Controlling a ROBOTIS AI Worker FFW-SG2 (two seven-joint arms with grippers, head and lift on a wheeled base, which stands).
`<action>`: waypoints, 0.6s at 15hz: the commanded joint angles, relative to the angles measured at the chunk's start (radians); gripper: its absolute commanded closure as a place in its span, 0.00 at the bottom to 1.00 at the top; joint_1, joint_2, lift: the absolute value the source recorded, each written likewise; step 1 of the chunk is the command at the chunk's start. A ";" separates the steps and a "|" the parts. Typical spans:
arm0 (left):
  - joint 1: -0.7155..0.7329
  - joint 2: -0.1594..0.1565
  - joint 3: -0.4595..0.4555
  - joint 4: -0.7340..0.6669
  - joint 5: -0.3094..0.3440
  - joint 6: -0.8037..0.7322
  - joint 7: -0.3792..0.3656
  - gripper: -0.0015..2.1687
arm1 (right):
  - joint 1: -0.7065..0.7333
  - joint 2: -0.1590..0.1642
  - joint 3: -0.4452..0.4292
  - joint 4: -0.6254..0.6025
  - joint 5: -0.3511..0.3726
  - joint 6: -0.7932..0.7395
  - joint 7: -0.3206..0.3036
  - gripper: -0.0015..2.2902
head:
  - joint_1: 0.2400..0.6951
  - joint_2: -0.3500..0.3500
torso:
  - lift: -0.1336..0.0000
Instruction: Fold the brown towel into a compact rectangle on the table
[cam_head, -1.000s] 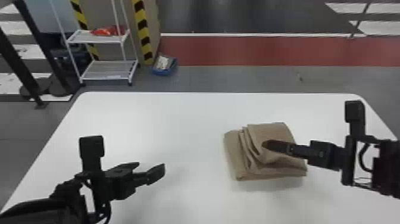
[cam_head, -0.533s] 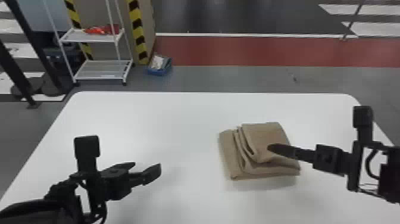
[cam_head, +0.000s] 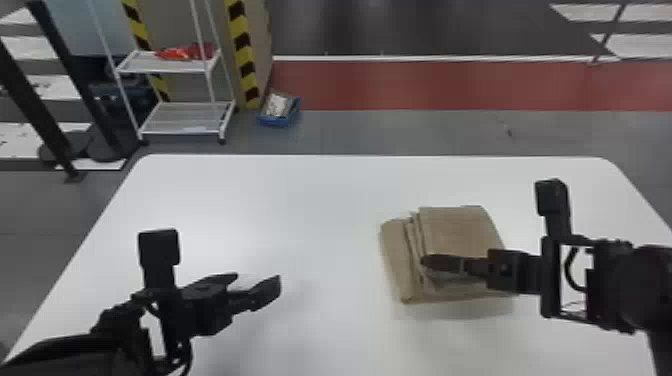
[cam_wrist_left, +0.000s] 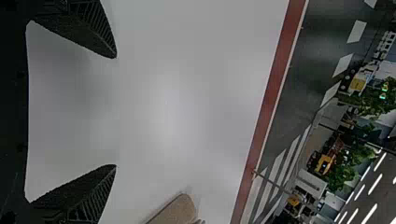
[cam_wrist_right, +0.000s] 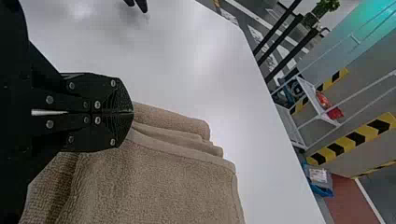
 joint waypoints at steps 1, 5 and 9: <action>0.001 -0.004 0.009 -0.002 0.002 0.000 -0.003 0.02 | 0.016 -0.001 0.018 -0.008 0.007 0.018 0.012 0.85 | 1.00 0.60 | 0.07; 0.001 -0.004 0.013 0.002 0.002 -0.003 -0.006 0.02 | 0.055 -0.012 0.001 -0.030 0.024 0.082 0.046 0.85 | 1.00 0.62 | 0.07; -0.001 -0.004 0.013 0.008 0.002 -0.015 -0.011 0.02 | 0.095 -0.029 -0.058 -0.073 0.044 0.110 0.083 0.85 | 1.00 0.60 | 0.07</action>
